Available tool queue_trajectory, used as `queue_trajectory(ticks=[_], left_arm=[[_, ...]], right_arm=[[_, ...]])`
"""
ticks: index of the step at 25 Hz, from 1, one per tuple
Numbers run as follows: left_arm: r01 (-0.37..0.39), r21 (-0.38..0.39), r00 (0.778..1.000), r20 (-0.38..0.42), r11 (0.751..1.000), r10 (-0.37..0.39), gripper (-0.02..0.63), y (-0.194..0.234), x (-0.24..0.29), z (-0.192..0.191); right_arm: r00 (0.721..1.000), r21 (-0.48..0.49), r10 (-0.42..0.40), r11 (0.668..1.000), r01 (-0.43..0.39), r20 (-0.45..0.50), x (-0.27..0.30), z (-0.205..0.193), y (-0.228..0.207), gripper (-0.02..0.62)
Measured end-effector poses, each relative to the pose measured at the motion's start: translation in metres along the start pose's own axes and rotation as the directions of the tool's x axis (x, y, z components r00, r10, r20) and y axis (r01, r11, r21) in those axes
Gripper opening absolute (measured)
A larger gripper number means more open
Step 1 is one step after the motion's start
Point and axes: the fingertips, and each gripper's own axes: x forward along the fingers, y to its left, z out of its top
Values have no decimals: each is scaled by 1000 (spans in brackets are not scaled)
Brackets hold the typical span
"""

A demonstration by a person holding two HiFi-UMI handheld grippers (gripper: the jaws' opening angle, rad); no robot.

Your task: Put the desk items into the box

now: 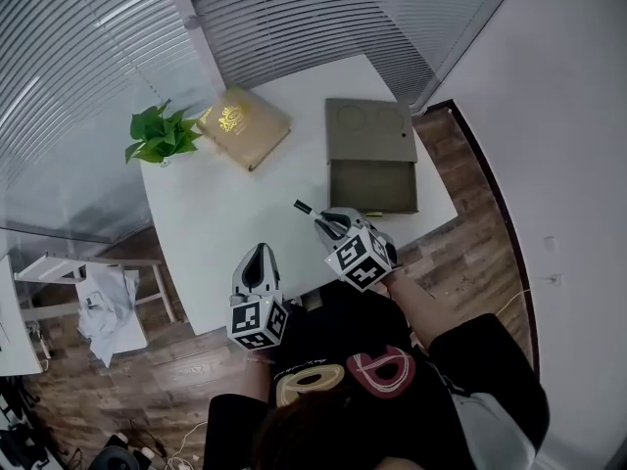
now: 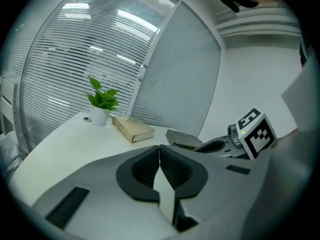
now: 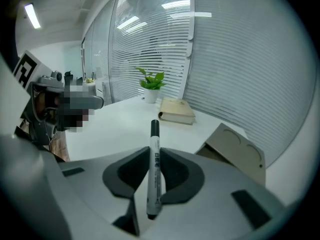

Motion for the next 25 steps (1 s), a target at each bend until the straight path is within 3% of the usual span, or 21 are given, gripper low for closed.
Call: queue_trajectory(ticks=[14, 25], left_arm=[[79, 22, 996, -31, 997, -79, 17, -34, 32, -3], [44, 26, 999, -32, 999, -43, 17, -36, 44, 1]], right_arm=[[991, 68, -128, 989, 131, -44, -21, -32, -68, 72], [985, 87, -155, 983, 162, -82, -19, -49, -110, 72]])
